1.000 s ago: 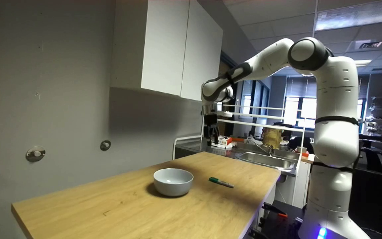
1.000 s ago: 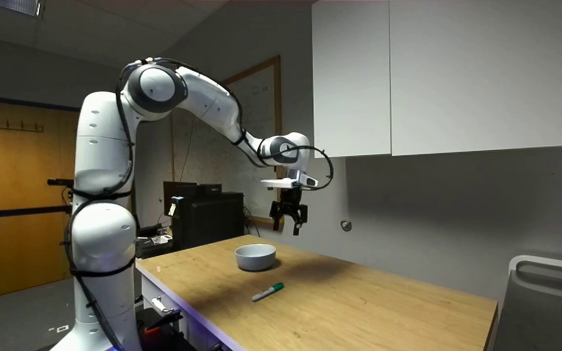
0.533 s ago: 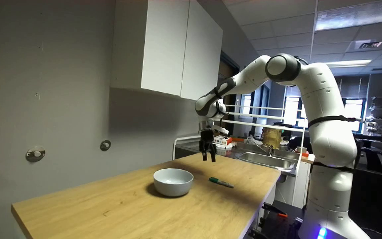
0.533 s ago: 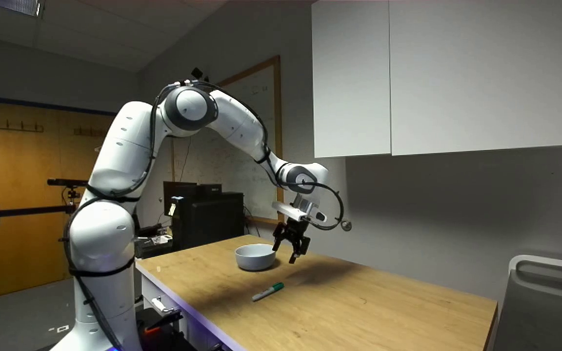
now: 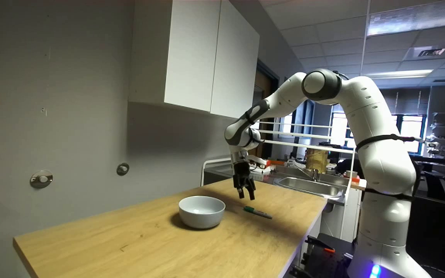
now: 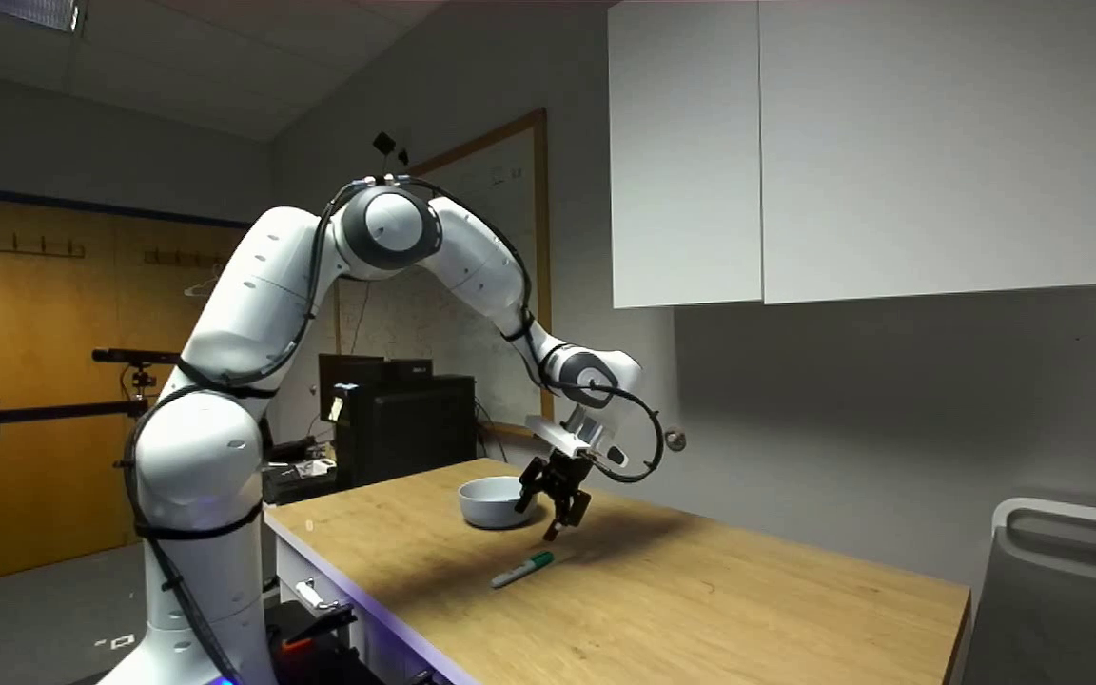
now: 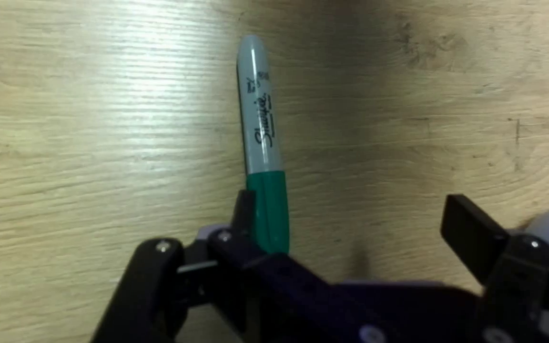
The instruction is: Put the marker in the bowl
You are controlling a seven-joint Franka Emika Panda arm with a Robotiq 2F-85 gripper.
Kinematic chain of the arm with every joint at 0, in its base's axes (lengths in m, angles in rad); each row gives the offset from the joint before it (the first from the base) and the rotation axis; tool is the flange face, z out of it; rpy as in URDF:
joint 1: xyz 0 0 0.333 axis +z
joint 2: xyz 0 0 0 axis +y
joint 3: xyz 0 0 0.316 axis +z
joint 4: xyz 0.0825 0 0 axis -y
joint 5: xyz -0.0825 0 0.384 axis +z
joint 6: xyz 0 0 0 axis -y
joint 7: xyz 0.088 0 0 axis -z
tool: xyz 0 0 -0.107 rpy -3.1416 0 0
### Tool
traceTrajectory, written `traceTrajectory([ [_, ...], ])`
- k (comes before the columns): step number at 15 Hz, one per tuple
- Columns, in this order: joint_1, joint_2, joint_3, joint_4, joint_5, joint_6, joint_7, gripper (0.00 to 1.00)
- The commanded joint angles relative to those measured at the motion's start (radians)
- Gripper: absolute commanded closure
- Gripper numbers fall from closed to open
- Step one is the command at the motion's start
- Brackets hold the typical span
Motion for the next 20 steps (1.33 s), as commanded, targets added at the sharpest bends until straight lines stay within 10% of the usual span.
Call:
traceTrajectory([
  [1,0.004,-0.015,0.0,-0.042,-0.031,-0.016,0.043,0.0],
  [11,0.001,0.076,-0.01,-0.023,-0.108,-0.035,0.075,0.0],
  [13,0.011,0.088,-0.014,-0.014,-0.13,-0.036,0.113,0.27],
  [20,0.021,0.098,-0.016,0.016,-0.172,-0.074,0.19,0.68],
])
